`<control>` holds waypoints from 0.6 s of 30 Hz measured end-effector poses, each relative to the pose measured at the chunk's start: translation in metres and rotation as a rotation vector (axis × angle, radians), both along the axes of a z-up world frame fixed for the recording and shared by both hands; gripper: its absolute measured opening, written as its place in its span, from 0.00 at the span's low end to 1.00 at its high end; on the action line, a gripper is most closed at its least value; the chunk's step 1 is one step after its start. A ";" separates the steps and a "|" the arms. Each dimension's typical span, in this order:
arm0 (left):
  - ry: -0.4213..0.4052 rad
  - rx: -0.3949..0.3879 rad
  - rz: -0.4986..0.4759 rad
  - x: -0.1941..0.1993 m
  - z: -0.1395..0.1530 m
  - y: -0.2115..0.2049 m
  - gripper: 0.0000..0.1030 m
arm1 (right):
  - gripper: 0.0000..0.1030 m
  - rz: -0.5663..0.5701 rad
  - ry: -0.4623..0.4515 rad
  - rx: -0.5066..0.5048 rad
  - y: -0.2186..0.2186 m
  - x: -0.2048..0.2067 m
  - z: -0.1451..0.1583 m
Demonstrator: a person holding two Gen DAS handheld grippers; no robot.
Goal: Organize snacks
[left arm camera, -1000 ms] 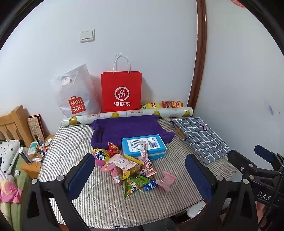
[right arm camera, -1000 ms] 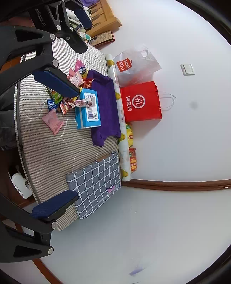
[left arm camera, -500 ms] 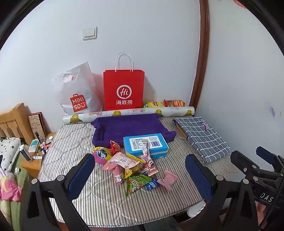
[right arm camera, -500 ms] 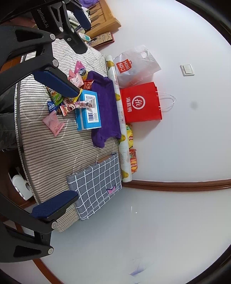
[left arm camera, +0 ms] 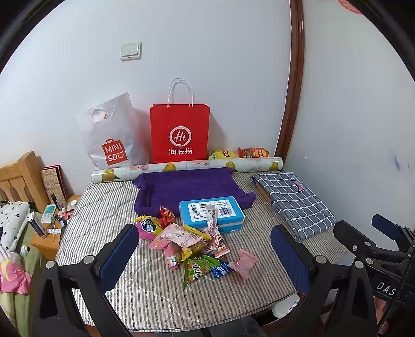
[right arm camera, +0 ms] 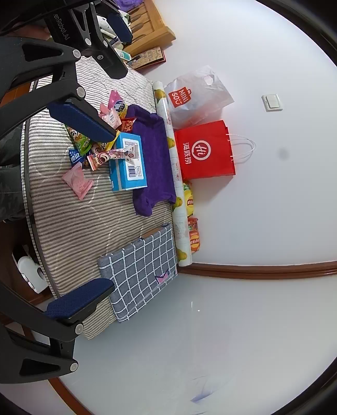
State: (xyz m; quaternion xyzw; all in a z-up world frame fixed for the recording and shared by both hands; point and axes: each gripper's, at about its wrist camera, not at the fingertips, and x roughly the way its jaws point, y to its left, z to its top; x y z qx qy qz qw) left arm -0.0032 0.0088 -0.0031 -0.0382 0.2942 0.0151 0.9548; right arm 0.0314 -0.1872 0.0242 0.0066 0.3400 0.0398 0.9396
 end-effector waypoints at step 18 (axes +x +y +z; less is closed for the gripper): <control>-0.003 -0.002 -0.002 -0.004 -0.001 -0.001 1.00 | 1.00 0.002 -0.003 -0.003 0.002 -0.001 0.001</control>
